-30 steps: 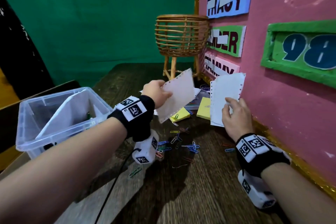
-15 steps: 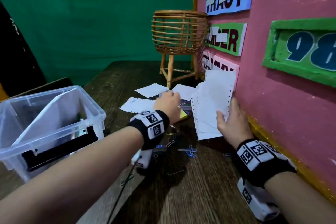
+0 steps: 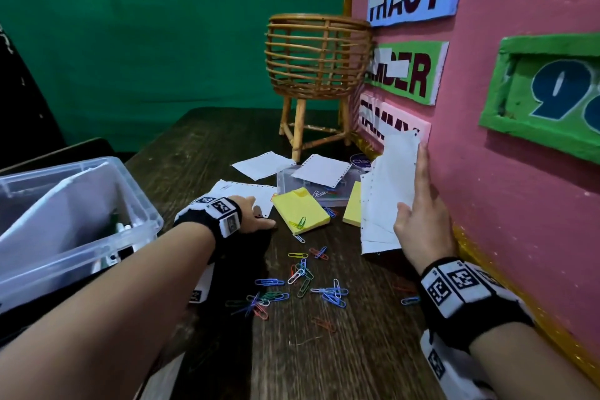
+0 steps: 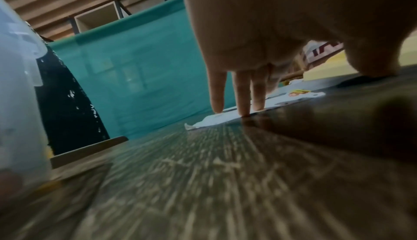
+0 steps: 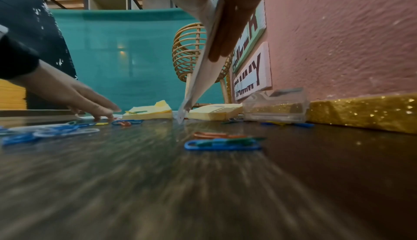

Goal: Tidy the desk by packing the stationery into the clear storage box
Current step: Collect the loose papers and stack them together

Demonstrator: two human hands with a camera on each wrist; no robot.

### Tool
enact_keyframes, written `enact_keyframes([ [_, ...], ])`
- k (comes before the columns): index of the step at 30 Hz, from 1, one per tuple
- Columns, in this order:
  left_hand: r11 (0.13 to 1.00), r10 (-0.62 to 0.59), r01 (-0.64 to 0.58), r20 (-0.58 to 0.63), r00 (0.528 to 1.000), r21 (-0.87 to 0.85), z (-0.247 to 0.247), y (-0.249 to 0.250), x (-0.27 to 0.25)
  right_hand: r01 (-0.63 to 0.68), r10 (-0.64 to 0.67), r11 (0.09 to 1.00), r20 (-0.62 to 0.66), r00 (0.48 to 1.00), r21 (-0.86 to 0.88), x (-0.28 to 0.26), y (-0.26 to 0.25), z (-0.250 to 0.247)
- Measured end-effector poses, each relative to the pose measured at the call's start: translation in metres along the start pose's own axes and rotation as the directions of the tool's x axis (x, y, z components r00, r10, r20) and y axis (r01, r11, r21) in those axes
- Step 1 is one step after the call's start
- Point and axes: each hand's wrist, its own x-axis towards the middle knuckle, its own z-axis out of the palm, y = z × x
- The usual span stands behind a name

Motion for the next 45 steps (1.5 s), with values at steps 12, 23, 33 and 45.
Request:
enact_keyframes([
  [12, 0.988, 0.079, -0.074, -0.036, 0.996, 0.132, -0.008, 0.024, -0.056, -0.09, 0.09, 0.996, 0.056, 0.994, -0.011, 0.004, 0.001, -0.002],
  [23, 0.937, 0.262, -0.249, -0.021, 0.965, 0.244, 0.002, 0.042, -0.094, -0.117, 0.121, 0.992, 0.092, 0.988, -0.05, -0.016, -0.006, -0.017],
  [33, 0.827, 0.249, -0.514, -0.67, 0.7, -0.23, -0.089, 0.084, -0.12, -0.066, 0.065, 0.997, 0.028, 0.997, 0.037, -0.027, -0.014, -0.031],
  [45, 0.604, 0.147, -0.602, -0.669, 0.728, -0.522, -0.075, 0.131, -0.05, -0.108, 0.108, 0.994, -0.006, 0.994, 0.035, -0.016, -0.012, -0.034],
])
